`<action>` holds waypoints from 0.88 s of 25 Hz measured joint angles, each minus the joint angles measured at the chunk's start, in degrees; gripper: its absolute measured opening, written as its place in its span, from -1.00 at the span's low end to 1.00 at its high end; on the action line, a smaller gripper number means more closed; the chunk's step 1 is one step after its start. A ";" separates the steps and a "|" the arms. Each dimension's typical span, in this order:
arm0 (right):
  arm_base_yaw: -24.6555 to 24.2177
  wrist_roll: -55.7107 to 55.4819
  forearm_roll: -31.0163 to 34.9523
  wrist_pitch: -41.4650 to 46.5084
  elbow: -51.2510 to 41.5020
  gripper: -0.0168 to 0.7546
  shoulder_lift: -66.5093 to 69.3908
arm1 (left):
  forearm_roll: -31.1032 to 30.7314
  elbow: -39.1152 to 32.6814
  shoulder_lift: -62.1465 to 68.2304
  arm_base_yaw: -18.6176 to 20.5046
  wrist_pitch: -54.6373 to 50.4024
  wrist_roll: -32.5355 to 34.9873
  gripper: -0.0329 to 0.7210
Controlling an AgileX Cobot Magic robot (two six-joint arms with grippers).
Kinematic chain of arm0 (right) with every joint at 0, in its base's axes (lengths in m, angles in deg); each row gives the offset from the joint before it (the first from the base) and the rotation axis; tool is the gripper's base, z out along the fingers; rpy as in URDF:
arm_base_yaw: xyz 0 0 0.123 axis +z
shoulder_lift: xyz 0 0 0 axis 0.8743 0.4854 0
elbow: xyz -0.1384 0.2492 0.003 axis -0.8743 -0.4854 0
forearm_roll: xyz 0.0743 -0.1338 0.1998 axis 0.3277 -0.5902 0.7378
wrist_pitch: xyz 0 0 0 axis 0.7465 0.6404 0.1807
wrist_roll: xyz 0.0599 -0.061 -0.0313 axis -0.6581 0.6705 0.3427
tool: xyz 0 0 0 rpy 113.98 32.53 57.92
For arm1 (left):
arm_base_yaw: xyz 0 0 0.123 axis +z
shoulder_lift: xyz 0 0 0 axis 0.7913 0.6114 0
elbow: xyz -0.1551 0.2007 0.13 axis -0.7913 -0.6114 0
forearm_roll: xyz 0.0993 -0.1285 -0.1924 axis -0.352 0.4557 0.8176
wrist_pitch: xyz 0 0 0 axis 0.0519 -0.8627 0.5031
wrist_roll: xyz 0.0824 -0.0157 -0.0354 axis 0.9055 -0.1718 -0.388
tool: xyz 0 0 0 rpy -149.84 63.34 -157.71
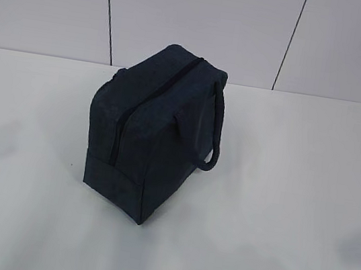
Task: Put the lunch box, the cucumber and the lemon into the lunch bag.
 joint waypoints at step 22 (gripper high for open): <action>0.00 0.00 -0.04 -0.23 0.00 0.55 0.00 | 80.33 -4.75 0.00 0.00 -8.78 83.31 0.06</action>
